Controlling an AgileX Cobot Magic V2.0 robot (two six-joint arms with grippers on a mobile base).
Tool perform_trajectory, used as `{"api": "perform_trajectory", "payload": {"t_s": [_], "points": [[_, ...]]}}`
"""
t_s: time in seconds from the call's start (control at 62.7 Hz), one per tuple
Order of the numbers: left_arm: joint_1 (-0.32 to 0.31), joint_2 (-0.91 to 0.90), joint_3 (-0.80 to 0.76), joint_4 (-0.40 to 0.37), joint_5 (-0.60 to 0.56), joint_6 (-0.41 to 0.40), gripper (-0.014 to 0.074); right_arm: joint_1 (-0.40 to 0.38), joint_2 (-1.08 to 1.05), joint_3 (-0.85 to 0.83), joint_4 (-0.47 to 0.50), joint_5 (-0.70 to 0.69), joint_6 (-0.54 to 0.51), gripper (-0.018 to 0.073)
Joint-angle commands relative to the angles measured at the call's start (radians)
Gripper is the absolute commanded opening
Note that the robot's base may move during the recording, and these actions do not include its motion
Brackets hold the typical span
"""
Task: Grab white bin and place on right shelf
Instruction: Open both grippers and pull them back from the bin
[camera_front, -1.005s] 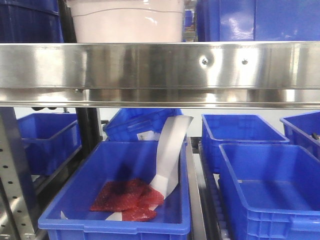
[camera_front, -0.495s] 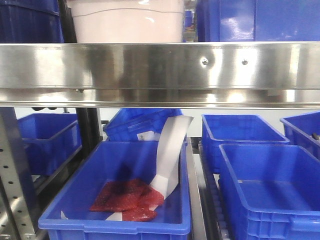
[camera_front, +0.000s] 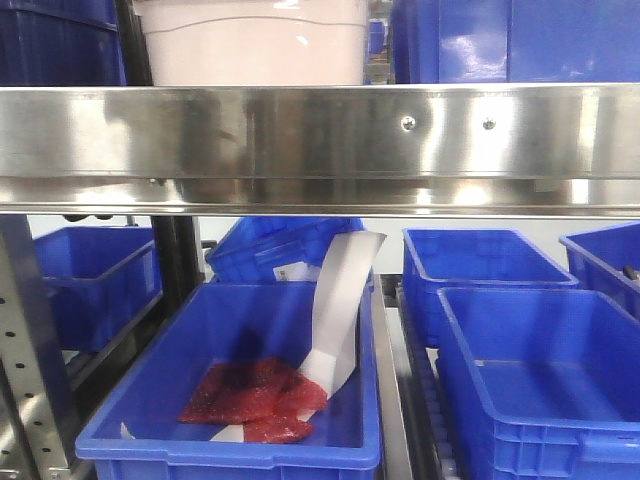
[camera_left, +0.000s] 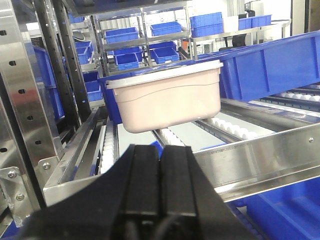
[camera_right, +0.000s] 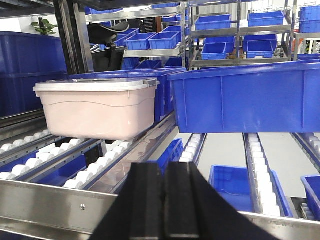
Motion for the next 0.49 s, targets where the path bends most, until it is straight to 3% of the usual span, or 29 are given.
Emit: {"api": "perform_trajectory", "payload": {"t_s": [0.0, 0.303, 0.367, 0.415, 0.479], "points": [[-0.005, 0.010, -0.025, -0.027, -0.076, 0.005, -0.0118, -0.003, 0.005, -0.028, 0.010, -0.060, -0.007, 0.0072], [-0.005, 0.010, -0.019, -0.027, -0.093, 0.005, -0.0118, -0.003, 0.005, -0.028, 0.010, -0.060, -0.007, 0.0072], [-0.005, 0.010, -0.008, 0.017, -0.110, -0.016, -0.0117, -0.003, 0.005, -0.028, 0.010, -0.060, -0.007, 0.0072], [-0.005, 0.010, 0.003, 0.089, -0.119, -0.093, -0.0117, -0.003, 0.005, -0.028, 0.010, -0.060, -0.007, 0.0072], [-0.005, 0.010, 0.022, 0.280, -0.132, -0.330, -0.0117, -0.003, 0.005, -0.028, 0.010, -0.060, -0.007, 0.0072]]}}
